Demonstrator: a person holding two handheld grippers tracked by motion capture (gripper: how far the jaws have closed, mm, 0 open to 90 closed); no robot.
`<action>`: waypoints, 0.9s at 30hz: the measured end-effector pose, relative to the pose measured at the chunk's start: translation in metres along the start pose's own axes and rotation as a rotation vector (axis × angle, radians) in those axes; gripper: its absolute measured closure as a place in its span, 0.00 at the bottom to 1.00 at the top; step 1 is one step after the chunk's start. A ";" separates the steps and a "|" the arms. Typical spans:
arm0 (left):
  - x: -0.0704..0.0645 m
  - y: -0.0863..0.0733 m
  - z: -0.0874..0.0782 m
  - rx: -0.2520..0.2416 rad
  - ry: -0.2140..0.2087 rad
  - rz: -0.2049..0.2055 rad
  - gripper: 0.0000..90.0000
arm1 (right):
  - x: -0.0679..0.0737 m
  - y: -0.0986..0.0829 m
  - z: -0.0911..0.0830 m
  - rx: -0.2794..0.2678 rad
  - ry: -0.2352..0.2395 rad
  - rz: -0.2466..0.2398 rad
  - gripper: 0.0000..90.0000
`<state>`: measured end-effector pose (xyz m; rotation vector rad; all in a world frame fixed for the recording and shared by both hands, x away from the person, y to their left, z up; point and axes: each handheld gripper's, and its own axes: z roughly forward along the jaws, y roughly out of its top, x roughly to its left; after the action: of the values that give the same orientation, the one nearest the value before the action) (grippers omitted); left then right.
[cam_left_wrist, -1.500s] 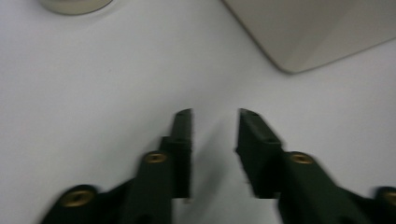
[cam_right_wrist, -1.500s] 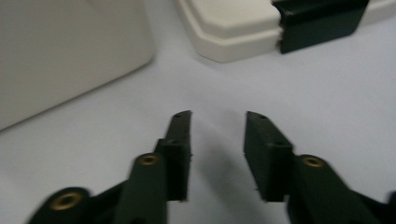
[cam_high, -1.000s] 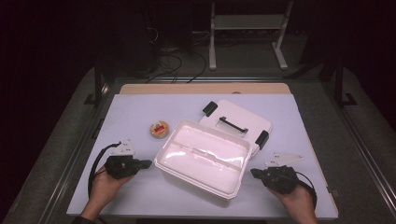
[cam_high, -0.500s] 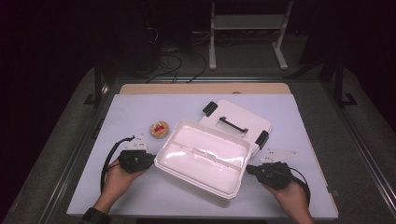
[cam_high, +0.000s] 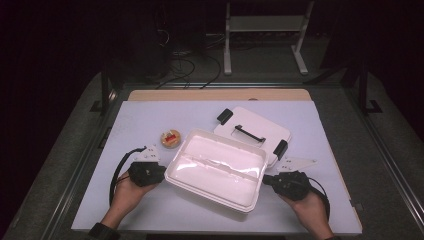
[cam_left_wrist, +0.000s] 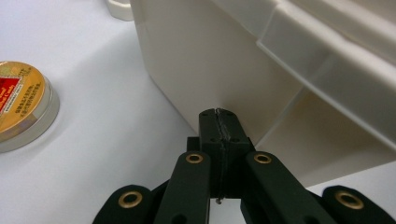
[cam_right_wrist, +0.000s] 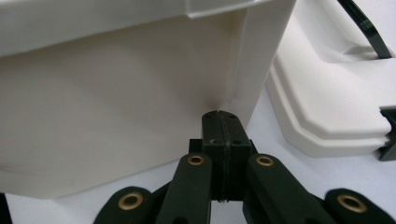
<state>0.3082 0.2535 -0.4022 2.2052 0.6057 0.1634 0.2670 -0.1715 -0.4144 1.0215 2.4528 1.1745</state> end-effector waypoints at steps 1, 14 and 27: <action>-0.001 0.000 -0.001 0.002 0.000 -0.001 0.99 | -0.001 0.001 0.001 -0.001 0.000 0.000 1.00; -0.011 -0.011 -0.013 0.000 -0.019 -0.009 0.99 | -0.007 0.014 0.015 -0.004 0.003 0.001 1.00; -0.018 -0.017 -0.020 0.005 -0.028 -0.013 0.99 | -0.018 0.034 0.035 -0.010 -0.005 -0.015 1.00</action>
<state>0.2802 0.2683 -0.4005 2.2045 0.6049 0.1245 0.3134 -0.1481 -0.4134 1.0009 2.4433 1.1772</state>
